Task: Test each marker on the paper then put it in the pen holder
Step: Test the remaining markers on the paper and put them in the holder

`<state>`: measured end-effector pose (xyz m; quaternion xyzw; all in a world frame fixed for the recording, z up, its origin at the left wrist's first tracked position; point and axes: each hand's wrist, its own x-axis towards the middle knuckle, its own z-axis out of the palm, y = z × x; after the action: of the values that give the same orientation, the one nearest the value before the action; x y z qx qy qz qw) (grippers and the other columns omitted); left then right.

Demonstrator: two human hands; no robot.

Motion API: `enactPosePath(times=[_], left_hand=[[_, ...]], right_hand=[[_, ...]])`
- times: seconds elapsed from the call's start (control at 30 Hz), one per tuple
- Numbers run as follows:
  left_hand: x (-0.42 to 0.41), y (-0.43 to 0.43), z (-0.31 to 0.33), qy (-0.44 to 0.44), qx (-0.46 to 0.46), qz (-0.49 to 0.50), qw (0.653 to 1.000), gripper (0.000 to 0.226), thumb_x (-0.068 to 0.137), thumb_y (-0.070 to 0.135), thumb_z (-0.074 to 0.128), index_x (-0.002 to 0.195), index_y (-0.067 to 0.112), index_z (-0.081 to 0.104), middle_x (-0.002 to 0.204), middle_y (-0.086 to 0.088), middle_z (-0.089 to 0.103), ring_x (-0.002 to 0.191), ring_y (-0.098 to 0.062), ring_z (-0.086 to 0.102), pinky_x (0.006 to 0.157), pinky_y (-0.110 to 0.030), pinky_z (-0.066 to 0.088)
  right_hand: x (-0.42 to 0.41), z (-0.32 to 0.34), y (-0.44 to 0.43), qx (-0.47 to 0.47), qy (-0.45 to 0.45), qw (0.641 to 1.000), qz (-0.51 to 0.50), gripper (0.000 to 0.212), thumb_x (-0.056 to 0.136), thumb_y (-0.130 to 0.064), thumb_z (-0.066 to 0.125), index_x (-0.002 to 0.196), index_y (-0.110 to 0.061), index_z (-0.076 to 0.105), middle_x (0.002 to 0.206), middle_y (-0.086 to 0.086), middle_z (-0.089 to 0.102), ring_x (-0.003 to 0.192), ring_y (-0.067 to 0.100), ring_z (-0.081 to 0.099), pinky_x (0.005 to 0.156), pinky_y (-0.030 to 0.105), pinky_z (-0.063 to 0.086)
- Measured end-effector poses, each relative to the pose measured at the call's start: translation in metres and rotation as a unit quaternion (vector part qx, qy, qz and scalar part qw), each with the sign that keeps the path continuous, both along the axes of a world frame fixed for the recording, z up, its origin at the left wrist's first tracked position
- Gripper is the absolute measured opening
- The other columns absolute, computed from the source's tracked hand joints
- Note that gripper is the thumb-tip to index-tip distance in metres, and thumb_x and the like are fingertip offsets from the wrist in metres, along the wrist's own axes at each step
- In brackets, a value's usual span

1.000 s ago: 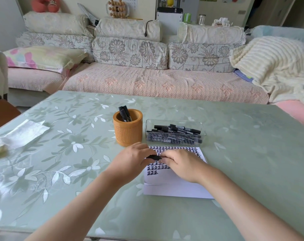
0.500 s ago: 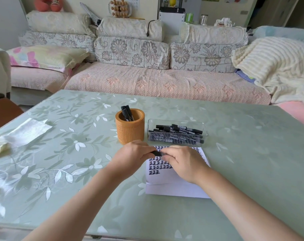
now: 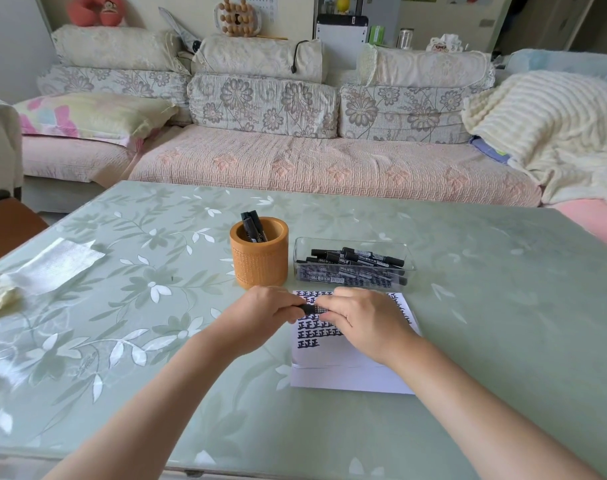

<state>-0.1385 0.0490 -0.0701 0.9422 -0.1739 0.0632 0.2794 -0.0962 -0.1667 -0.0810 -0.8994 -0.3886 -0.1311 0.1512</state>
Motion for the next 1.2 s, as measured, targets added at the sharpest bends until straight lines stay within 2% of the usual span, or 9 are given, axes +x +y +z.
enactPosePath(times=[0.1,0.2,0.4,0.6,0.73,0.83,0.93,1.1,1.2], left_hand=[[-0.003,0.001,0.000,-0.073,-0.010,-0.012,0.997,0.013,0.092,0.019,0.064,0.100,0.021,0.074,0.082,0.006,0.068,0.081,-0.008,0.053,0.067,-0.013,0.037],[-0.005,0.002,0.000,-0.115,-0.025,-0.013,0.993,0.013,0.090,0.020,0.066,0.100,0.023,0.075,0.082,0.011,0.068,0.079,-0.004,0.055,0.069,-0.007,0.037],[-0.002,0.017,-0.008,0.009,-0.018,0.044,0.999,0.024,0.098,0.023,0.051,0.078,0.023,0.065,0.073,0.014,0.060,0.072,-0.003,0.054,0.062,-0.020,0.036],[-0.002,0.031,-0.024,-0.036,0.011,0.094,0.995,0.014,0.093,0.030,0.061,0.099,0.032,0.073,0.095,0.013,0.055,0.081,-0.003,0.050,0.066,-0.016,0.037],[-0.003,0.025,-0.038,-0.014,-0.002,0.151,0.988,0.017,0.089,0.031,0.064,0.105,0.035,0.069,0.095,0.014,0.054,0.085,-0.007,0.048,0.071,-0.026,0.041],[-0.004,0.019,-0.042,-0.036,0.014,0.169,0.985,0.013,0.087,0.032,0.065,0.100,0.035,0.068,0.096,0.015,0.057,0.092,-0.010,0.045,0.066,-0.022,0.034],[-0.004,0.016,-0.045,-0.049,0.008,0.169,0.984,0.012,0.086,0.031,0.066,0.097,0.034,0.068,0.098,0.014,0.060,0.095,-0.012,0.045,0.068,-0.024,0.037],[-0.006,0.015,-0.044,-0.067,0.030,0.164,0.984,0.021,0.089,0.038,0.061,0.109,0.032,0.064,0.103,0.012,0.058,0.100,-0.011,0.046,0.073,-0.028,0.042],[-0.013,0.013,-0.042,-0.125,0.041,0.122,0.984,0.014,0.090,0.034,0.062,0.102,0.029,0.064,0.097,0.011,0.057,0.095,-0.014,0.050,0.073,-0.031,0.046]], right_hand=[[-0.002,0.003,0.001,0.034,0.120,0.992,-0.020,0.027,0.098,-0.044,0.048,0.098,-0.023,0.065,0.075,0.000,0.063,0.075,0.023,0.058,0.069,0.036,0.049],[-0.002,0.007,0.003,0.074,0.225,0.971,-0.036,0.028,0.098,-0.045,0.048,0.091,-0.025,0.066,0.062,0.003,0.053,0.068,0.022,0.055,0.067,0.034,0.045],[0.004,0.004,-0.008,0.016,0.102,0.994,-0.028,0.028,0.097,-0.038,0.056,0.121,-0.031,0.067,0.098,-0.007,0.068,0.095,0.019,0.061,0.078,0.030,0.045],[0.007,-0.002,-0.016,0.062,0.172,0.982,-0.055,0.035,0.101,-0.027,0.048,0.133,-0.020,0.060,0.087,-0.016,0.047,0.091,0.012,0.054,0.082,0.027,0.041],[-0.004,-0.001,-0.014,0.077,0.214,0.971,-0.067,0.049,0.102,-0.021,0.042,0.150,-0.028,0.035,0.097,-0.011,0.051,0.093,0.012,0.052,0.087,0.028,0.040],[-0.011,-0.001,-0.015,0.113,0.219,0.968,-0.052,0.045,0.099,-0.013,0.042,0.130,-0.046,0.041,0.099,-0.006,0.054,0.084,0.009,0.053,0.081,0.028,0.042],[-0.012,-0.003,-0.016,0.162,0.230,0.958,-0.054,0.043,0.098,-0.005,0.040,0.104,-0.044,0.058,0.096,-0.006,0.052,0.080,0.014,0.057,0.080,0.033,0.047],[-0.015,-0.001,-0.015,0.240,0.285,0.927,-0.047,0.072,0.083,0.016,0.032,0.124,-0.036,0.059,0.093,-0.004,0.050,0.072,0.013,0.057,0.075,0.026,0.046],[-0.018,-0.002,-0.016,0.252,0.259,0.932,-0.031,0.052,0.085,0.006,0.057,0.114,-0.037,0.062,0.082,-0.005,0.048,0.064,0.008,0.046,0.068,0.021,0.043]])
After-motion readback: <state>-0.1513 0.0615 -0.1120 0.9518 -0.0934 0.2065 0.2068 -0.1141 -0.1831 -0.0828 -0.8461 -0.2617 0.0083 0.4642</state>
